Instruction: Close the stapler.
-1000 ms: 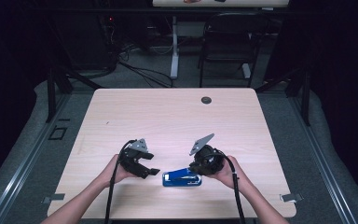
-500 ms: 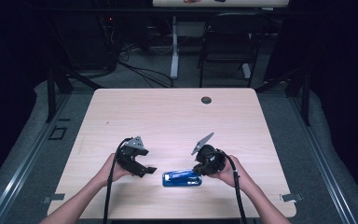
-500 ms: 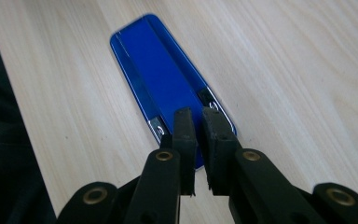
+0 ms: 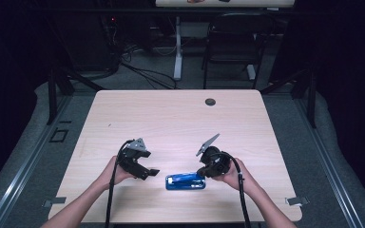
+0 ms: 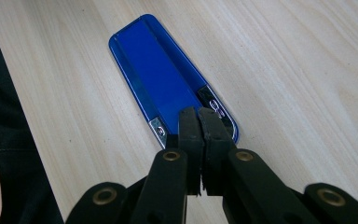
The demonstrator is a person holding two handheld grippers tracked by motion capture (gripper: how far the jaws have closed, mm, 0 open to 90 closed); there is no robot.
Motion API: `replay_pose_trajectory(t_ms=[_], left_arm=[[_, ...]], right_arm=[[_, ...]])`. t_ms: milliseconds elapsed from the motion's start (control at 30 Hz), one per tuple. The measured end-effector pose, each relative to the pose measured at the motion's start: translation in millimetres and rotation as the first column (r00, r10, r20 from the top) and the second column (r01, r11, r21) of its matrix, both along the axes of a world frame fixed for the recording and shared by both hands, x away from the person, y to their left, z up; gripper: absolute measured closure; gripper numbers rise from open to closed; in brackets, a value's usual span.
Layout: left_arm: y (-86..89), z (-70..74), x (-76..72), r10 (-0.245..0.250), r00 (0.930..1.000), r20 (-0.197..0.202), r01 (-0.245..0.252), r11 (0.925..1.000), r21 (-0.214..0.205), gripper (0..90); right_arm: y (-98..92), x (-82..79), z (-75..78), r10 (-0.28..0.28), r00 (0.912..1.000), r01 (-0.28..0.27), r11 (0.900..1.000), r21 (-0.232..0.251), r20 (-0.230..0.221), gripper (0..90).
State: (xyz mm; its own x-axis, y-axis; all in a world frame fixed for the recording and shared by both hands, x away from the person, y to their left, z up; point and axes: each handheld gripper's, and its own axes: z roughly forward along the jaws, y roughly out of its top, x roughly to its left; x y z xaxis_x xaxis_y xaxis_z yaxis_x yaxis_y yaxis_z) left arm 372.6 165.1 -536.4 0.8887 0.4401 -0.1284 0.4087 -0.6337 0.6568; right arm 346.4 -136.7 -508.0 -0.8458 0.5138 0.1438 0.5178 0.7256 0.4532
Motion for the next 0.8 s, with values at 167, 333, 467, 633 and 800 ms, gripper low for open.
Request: replay_pose_trajectory(t_ms=[167,333,467,633,800], left_arm=[[-1.0,0.4,-0.9,0.004,1.0,0.008,-0.004,0.9999,0.01,14.2],[0.8,0.1,0.3,-0.003,1.0,0.003,0.003,1.0,-0.005,14.1],[3.8,1.3,0.9,0.017,0.9997,0.017,-0.017,0.9997,-0.017,13.6],[9.2,6.7,1.6,0.052,0.9977,0.043,-0.05,0.9978,-0.044,11.2],[12.6,6.9,3.2,0.074,0.9961,0.047,-0.072,0.9963,-0.046,10.4]], right_arm=[[0.5,0.8,-2.1,-0.005,1.0,0.005,0.9999,-0.013,-0.005,89.7],[-1.1,1.8,-2.1,0.001,1.0,-0.001,1.0,-0.001,-0.005,85.4],[-2.1,1.1,5.9,-0.009,0.9991,0.007,0.9993,0.037,0.041,76.1],[-4.2,2.8,5.4,-0.053,0.9943,0.051,0.9985,0.019,0.093,62.0],[-8.1,4.7,7.0,-0.085,0.9868,0.088,0.996,-0.014,0.137,39.3]])
